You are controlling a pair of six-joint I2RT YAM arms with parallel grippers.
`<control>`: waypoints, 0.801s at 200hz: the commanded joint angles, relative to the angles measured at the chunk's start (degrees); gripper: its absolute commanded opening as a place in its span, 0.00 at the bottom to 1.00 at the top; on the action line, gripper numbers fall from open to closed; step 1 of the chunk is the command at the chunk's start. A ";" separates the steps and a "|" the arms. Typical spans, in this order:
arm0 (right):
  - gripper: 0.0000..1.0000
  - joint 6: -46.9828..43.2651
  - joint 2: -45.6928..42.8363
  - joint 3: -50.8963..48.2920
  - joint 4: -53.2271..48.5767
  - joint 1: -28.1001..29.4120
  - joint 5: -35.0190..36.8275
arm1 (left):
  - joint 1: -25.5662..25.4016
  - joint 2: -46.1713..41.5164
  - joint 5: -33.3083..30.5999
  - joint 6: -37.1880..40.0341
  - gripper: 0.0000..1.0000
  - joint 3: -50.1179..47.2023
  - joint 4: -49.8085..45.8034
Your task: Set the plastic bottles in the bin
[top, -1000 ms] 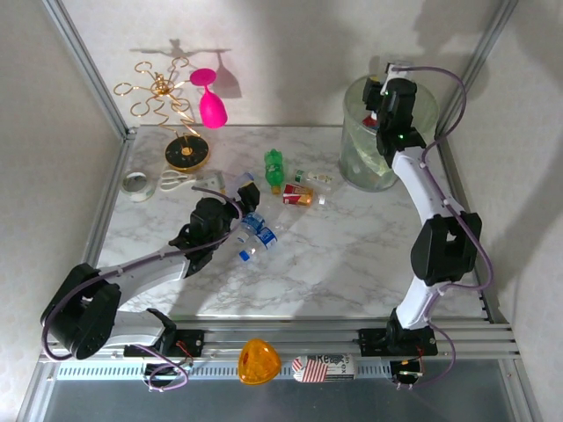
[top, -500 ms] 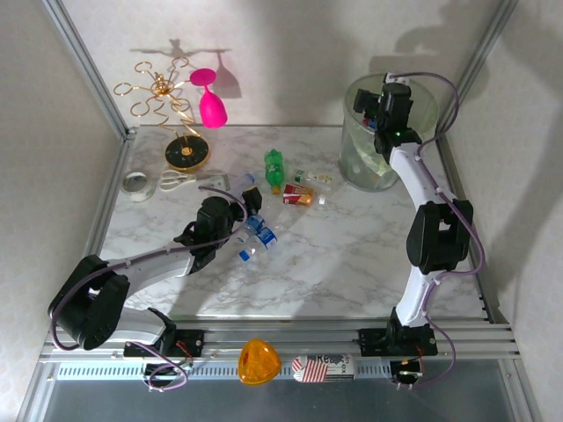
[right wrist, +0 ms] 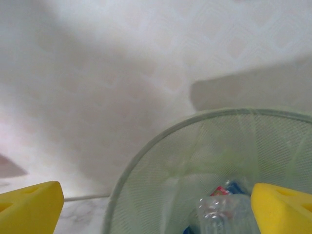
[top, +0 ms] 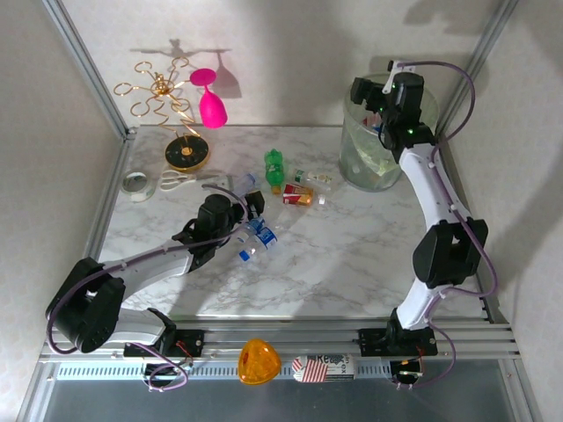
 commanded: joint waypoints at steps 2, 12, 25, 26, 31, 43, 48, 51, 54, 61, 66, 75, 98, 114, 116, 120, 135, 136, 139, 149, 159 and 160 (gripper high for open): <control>0.99 1.00 -3.22 -2.89 -4.43 1.38 -2.99 | 0.52 -1.64 3.01 -0.66 1.00 0.72 -1.76; 0.99 1.01 -4.31 -4.02 -5.35 1.66 -3.52 | 0.52 -1.94 3.24 -0.45 1.00 0.54 -2.45; 0.99 1.10 -6.03 -5.99 -5.30 2.12 -3.91 | 0.52 -2.21 3.30 0.03 1.00 0.38 -3.54; 0.99 1.10 -6.14 -6.12 -5.27 2.15 -3.96 | 0.52 -2.22 3.32 0.04 1.00 0.32 -3.60; 0.99 1.19 -6.70 -6.75 -5.23 2.30 -4.17 | 0.48 -2.30 3.33 0.15 1.00 0.13 -3.87; 0.99 1.63 -7.86 -8.00 -5.25 2.67 -5.15 | 0.52 -2.70 3.26 0.13 1.00 -0.44 -4.17; 0.99 1.85 -8.23 -8.45 -5.30 2.78 -5.73 | 0.52 -2.97 3.28 0.12 1.00 -0.59 -4.28; 0.99 1.94 -8.50 -8.71 -5.38 2.91 -6.22 | 0.52 -3.05 3.25 0.05 1.00 -0.68 -4.28; 0.99 2.03 -8.60 -9.02 -5.46 3.03 -6.67 | 0.52 -3.21 3.35 0.02 1.00 -0.77 -4.28; 0.99 2.30 -9.00 -9.63 -5.64 3.36 -7.87 | 0.52 -3.56 3.41 0.03 0.99 -0.88 -4.28; 0.99 2.34 -9.21 -10.19 -5.85 3.61 -8.60 | 0.52 -3.85 3.42 0.00 1.00 -1.03 -5.62; 0.99 2.52 -9.73 -11.36 -6.20 4.20 -9.92 | 0.52 -4.38 3.29 0.06 1.00 -1.13 -6.36; 0.99 3.02 -12.35 -16.44 -5.50 5.88 -12.04 | 0.52 -5.61 3.02 0.56 1.00 -1.03 -7.97; 0.99 3.54 -15.05 -20.94 -3.70 6.82 -12.44 | 0.52 -6.29 2.80 0.72 1.00 -0.92 -8.99; 0.99 3.63 -15.46 -21.44 -3.46 6.94 -12.51 | 0.52 -6.40 2.76 0.70 1.00 -0.97 -9.09; 0.99 4.06 -16.12 -22.21 -2.94 7.00 -12.82 | 0.48 -6.56 2.79 0.57 1.00 -1.04 -9.18; 0.99 5.36 -18.36 -25.29 -1.46 7.16 -14.30 | 0.52 -6.95 3.04 -0.04 1.00 -1.70 -8.97; 0.99 5.43 -18.41 -25.40 -1.42 7.17 -14.43 | 0.52 -7.00 3.10 -0.08 1.00 -1.77 -8.91; 0.99 5.69 -18.91 -25.92 -1.24 7.23 -14.73 | 0.51 -7.05 3.26 -0.17 1.00 -1.94 -8.75; 0.99 6.27 -20.18 -27.52 -0.71 7.46 -15.53 | 0.52 -7.19 4.03 -0.41 1.00 -2.57 -8.10; 0.99 6.84 -21.48 -29.41 0.11 7.91 -16.06 | 0.43 -6.98 5.00 -0.50 1.00 -3.05 -7.31; 0.99 6.87 -21.60 -29.65 0.29 7.99 -16.10 | 0.43 -6.97 5.05 -0.49 1.00 -3.06 -7.20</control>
